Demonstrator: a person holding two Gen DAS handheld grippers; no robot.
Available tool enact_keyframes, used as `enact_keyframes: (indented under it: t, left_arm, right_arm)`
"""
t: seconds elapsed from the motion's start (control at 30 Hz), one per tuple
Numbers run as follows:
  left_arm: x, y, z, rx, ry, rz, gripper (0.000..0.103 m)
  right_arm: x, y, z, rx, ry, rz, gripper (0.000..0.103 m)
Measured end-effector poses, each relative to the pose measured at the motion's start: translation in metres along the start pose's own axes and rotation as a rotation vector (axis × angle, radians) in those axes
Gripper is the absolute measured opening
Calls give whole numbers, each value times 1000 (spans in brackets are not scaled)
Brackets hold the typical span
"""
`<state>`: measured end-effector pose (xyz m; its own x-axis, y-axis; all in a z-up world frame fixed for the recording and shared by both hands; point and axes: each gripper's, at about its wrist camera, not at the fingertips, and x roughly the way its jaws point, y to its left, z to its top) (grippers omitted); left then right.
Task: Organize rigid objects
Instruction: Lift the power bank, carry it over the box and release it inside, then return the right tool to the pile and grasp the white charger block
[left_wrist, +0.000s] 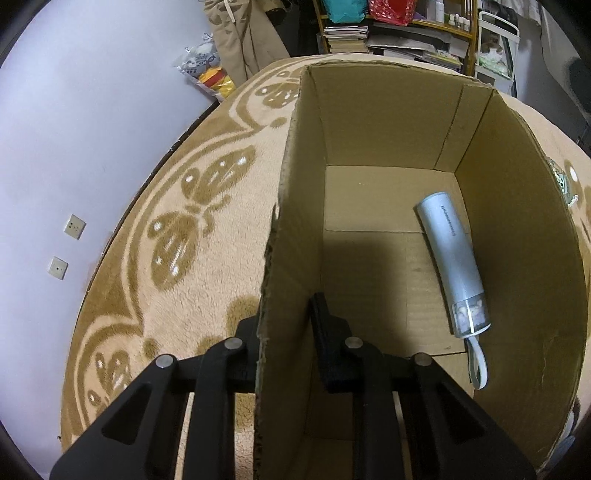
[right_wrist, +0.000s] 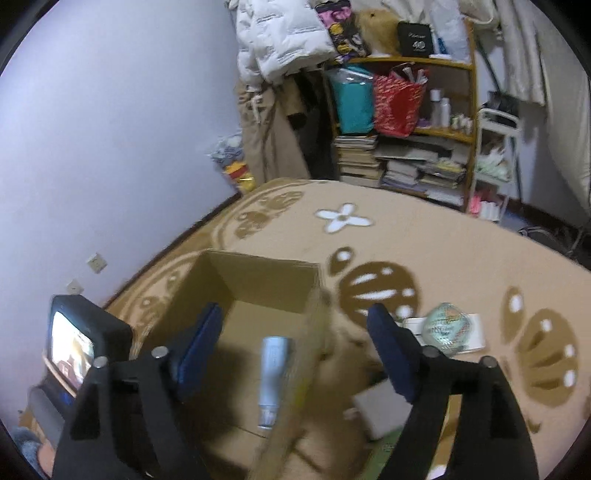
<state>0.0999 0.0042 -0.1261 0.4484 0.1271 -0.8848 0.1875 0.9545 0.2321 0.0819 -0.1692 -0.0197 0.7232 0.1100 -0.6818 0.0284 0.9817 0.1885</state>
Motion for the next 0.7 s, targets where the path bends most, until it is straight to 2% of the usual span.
enact_keyframes:
  t: [0.3, 0.57, 0.7]
  left_arm:
    - [0, -2, 1, 8, 1, 9, 19]
    - [0, -1, 1, 12, 1, 15, 20]
    - [-1, -3, 1, 23, 1, 24, 20]
  right_arm:
    - [13, -51, -18, 73, 63, -63, 87]
    - [39, -69, -53, 105, 139, -78, 87]
    - [50, -71, -61, 95, 169, -85, 87]
